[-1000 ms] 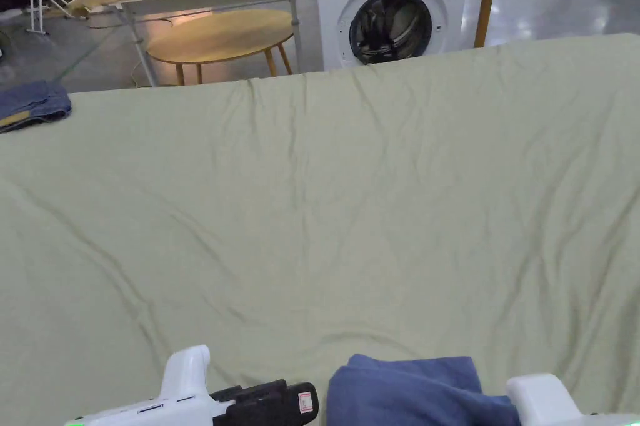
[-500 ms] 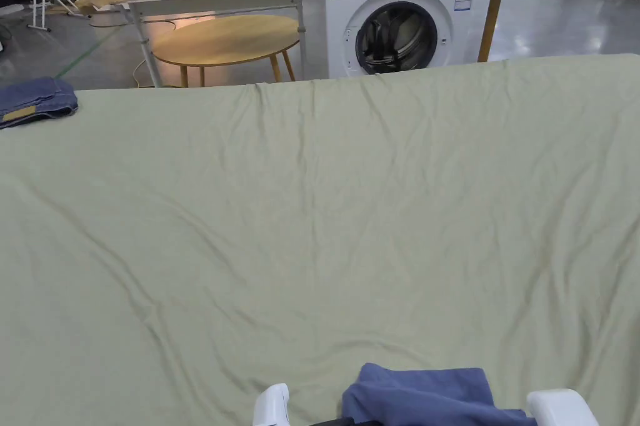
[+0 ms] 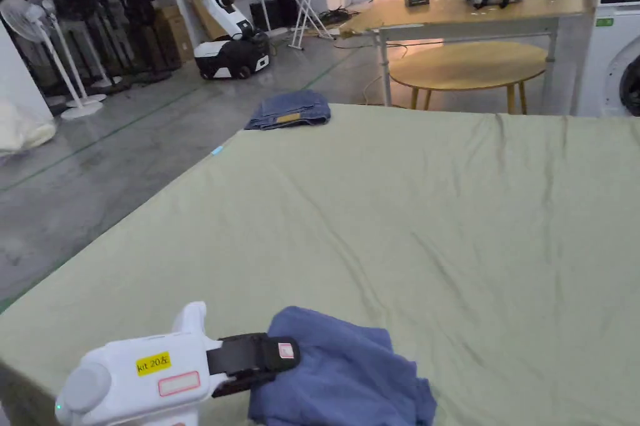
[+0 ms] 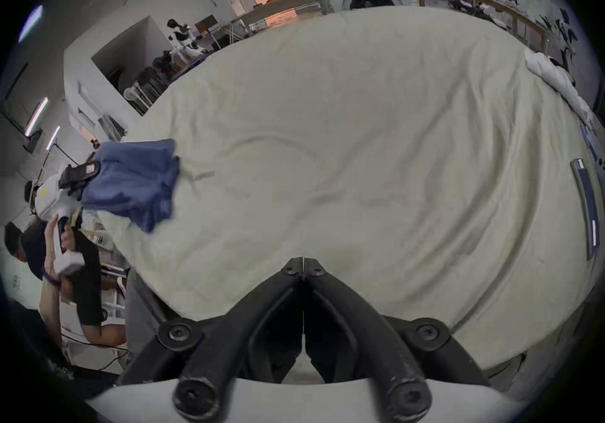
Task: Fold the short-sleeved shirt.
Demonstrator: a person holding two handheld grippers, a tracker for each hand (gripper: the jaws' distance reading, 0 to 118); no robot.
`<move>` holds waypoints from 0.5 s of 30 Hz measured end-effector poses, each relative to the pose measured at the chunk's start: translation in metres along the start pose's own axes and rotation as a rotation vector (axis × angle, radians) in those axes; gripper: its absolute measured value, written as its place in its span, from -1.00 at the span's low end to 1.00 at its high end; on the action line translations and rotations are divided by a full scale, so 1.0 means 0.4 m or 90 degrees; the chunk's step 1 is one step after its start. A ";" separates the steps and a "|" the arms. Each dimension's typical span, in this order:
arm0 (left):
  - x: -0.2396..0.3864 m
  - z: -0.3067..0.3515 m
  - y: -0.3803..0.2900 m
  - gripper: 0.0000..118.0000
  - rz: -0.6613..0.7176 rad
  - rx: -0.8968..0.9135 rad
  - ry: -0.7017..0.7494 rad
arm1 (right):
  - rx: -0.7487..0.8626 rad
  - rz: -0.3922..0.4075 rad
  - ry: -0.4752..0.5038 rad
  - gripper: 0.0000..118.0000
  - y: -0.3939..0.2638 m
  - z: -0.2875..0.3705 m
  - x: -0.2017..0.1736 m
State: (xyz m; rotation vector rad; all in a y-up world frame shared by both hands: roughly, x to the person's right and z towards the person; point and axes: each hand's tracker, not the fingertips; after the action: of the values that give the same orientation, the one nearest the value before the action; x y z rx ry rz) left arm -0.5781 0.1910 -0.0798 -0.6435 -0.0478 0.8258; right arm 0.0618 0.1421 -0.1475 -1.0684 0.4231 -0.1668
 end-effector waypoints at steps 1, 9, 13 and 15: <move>-0.032 0.015 0.038 -0.77 0.000 -0.007 0.015 | -0.005 -0.005 0.007 -1.00 -0.004 -0.008 0.000; -0.083 -0.003 0.149 -0.77 -0.025 -0.026 0.228 | -0.009 0.000 0.007 -1.00 -0.015 0.003 0.008; -0.083 0.046 0.188 -0.30 -0.118 0.013 0.293 | 0.033 -0.001 0.005 -1.00 0.009 0.036 0.033; 0.019 0.095 0.170 -0.13 -0.212 0.024 0.332 | 0.081 0.020 -0.020 -1.00 0.025 0.062 0.040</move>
State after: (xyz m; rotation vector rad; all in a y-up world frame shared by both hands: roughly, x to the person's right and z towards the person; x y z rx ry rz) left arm -0.6291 0.2498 -0.0878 -0.7745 0.3262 0.3211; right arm 0.0859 0.1616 -0.1500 -0.9377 0.3955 -0.1473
